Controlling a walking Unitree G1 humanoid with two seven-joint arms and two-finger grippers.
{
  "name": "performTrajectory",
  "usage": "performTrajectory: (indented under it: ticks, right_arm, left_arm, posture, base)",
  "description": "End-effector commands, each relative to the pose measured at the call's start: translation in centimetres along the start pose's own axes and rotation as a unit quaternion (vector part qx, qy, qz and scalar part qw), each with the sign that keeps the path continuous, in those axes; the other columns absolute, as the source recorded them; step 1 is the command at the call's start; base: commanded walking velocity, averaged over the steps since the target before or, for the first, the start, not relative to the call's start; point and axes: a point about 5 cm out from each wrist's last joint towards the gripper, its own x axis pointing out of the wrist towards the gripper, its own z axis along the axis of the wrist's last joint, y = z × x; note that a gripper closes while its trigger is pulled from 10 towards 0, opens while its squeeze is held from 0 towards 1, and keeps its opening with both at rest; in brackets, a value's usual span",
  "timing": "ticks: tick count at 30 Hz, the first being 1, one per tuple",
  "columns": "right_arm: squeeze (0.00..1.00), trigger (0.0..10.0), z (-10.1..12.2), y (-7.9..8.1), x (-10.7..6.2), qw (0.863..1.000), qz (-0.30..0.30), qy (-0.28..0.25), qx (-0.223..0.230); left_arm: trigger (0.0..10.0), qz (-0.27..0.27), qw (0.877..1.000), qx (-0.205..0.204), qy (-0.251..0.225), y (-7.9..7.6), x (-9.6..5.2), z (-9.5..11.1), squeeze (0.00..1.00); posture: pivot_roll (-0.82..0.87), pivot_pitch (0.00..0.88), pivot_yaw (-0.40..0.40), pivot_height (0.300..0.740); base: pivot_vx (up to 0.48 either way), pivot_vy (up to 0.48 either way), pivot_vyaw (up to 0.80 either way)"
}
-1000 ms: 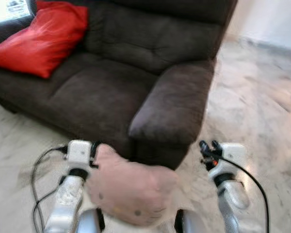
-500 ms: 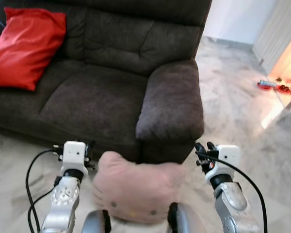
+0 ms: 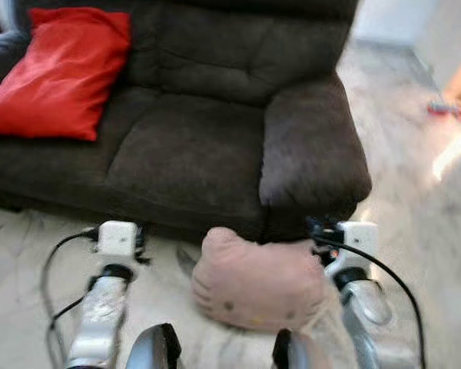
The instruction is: Move the pillow to the sofa from floor
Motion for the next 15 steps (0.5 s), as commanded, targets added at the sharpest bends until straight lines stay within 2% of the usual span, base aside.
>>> performTrajectory:
  ticks: [1, 4, 6, 12, 15]
  right_arm:
    - [0.0, 10.0, 0.45, 0.45, 0.19, 1.0, 0.005, -0.009, 0.002]
    - [0.0, 10.0, 0.54, 0.31, 0.21, 1.0, 0.001, -0.012, 0.003]
    - [0.0, 10.0, 0.56, 0.31, 0.21, 1.0, 0.0, -0.012, 0.002]
    - [0.0, 10.0, 0.33, 0.27, 0.16, 1.0, 0.001, -0.004, 0.005]
    - [0.0, 10.0, 0.35, 0.32, 0.2, 1.0, 0.003, -0.004, 0.003]
  left_arm:
    - [10.0, 0.009, 1.0, -0.006, 0.024, 0.73, -0.51, -0.87, 0.0]
    - [10.0, 0.007, 1.0, -0.004, 0.027, 0.89, -0.54, -0.93, 0.0]
    - [10.0, 0.007, 1.0, -0.003, 0.027, 0.96, -0.55, -0.92, 0.0]
    - [10.0, 0.007, 1.0, -0.003, 0.03, 1.04, -0.61, -0.97, 0.0]
    - [10.0, 0.007, 0.999, -0.003, 0.031, 1.07, -0.66, -0.99, 0.0]
  posture:
    - [-0.01, 0.0, -0.072, 0.519]
    - [-0.01, 0.0, -0.071, 0.519]
    - [-0.01, 0.0, -0.072, 0.519]
    - [-0.01, 0.0, -0.072, 0.519]
    - [-0.02, 0.0, -0.072, 0.519]
  base:
    - [0.0, 0.0, 0.0]
    - [0.0, 0.0, 0.0]
    - [0.277, 0.0, 0.0]
    - [0.381, 0.0, 0.0]
    - [0.398, 0.0, -0.52]
